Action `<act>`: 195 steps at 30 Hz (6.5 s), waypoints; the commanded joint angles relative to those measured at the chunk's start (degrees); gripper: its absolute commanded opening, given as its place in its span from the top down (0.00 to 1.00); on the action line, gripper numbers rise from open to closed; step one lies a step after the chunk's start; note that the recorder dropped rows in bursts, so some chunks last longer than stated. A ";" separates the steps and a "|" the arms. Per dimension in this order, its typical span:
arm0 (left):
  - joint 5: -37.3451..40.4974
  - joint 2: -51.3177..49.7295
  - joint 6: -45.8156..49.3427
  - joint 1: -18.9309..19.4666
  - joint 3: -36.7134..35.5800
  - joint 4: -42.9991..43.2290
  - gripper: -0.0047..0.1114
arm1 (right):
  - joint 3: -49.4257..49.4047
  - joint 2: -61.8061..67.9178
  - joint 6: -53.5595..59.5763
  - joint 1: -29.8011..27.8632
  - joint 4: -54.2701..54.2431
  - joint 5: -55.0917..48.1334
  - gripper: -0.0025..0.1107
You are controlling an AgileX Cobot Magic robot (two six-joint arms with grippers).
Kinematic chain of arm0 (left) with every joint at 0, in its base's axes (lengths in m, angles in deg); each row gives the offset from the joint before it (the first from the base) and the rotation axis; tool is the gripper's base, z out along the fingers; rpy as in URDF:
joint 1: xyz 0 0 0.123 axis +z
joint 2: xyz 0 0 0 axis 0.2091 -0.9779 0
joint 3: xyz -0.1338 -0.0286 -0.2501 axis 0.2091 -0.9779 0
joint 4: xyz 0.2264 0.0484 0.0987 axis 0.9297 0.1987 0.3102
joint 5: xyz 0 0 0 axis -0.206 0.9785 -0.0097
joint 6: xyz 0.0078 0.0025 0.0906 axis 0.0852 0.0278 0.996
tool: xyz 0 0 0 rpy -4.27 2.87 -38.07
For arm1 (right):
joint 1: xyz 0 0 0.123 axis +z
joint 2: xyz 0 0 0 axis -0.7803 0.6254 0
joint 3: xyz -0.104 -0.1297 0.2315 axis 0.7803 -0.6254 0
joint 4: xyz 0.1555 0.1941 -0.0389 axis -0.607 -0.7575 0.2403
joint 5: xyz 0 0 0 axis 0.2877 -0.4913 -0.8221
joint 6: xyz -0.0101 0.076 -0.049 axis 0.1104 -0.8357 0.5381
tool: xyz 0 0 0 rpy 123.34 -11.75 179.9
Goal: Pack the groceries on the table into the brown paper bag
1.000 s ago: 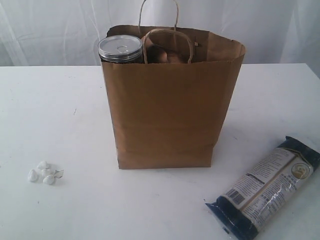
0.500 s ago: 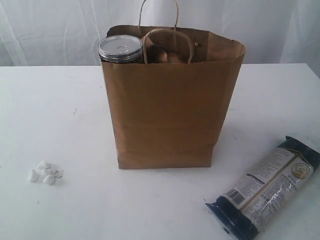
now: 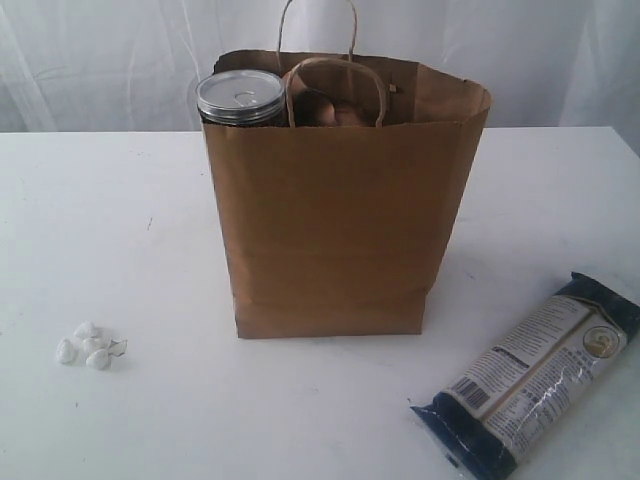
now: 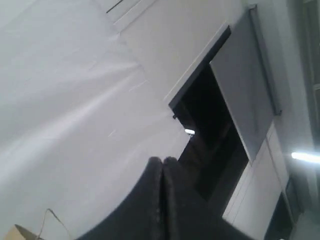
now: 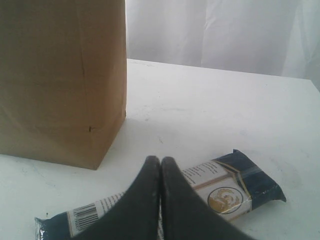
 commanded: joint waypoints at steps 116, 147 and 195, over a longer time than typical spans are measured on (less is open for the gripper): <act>68.88 -88.98 11.90 7.35 39.57 30.02 0.37 | -0.30 -0.24 -0.14 -0.53 0.04 0.10 0.98; 74.90 -86.12 13.65 7.35 39.57 30.43 0.96 | -0.30 -0.24 -0.14 -0.53 0.04 0.10 0.98; 88.23 -77.45 93.43 -0.99 81.84 -54.27 0.96 | -0.30 -0.24 -0.14 -0.53 0.04 0.10 0.98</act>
